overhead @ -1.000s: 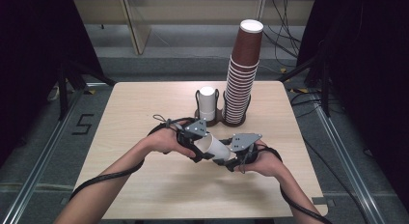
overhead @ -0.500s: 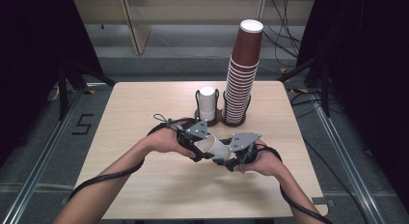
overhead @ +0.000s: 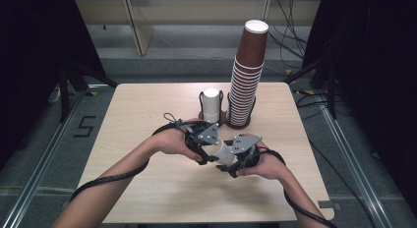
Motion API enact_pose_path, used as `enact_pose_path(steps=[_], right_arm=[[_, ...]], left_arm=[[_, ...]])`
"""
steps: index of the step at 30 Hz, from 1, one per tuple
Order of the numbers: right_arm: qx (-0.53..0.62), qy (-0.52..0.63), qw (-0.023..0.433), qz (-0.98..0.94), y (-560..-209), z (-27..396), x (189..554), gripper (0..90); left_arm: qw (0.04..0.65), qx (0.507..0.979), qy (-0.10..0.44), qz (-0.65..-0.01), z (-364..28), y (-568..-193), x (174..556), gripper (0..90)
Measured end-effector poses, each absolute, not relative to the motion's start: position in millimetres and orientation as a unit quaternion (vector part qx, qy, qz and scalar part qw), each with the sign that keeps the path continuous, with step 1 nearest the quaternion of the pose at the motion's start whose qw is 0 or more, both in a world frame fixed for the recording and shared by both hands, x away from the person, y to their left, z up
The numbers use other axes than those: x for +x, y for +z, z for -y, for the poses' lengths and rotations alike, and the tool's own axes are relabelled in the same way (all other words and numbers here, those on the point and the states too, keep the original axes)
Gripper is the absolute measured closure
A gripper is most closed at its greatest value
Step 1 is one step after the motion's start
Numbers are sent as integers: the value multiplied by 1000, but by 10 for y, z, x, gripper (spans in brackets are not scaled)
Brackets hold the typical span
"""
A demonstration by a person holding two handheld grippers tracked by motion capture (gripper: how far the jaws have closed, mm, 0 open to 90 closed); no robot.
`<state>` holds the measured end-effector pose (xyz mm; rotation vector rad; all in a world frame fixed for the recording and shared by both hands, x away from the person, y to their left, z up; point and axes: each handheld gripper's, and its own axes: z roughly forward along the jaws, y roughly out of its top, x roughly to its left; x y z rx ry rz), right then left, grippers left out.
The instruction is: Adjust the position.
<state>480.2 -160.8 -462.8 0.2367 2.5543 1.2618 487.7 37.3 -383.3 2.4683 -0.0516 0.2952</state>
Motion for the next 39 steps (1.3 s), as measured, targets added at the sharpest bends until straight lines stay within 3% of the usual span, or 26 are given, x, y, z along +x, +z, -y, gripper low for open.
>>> enact_pose_path(steps=[15, 29, 39], right_arm=[[117, 418, 127, -892, -4692, 1730, 4782, 155], [123, 383, 132, -906, -4715, 1887, 4808, 159], [104, 384, 146, -906, -4667, 1780, 4770, 160]], left_arm=[[288, 949, 127, 33, -374, -3753, 4897, 315], [176, 973, 140, 48, -372, -3699, 4943, 309], [106, 982, 137, 72, -284, -3684, 4945, 306]])
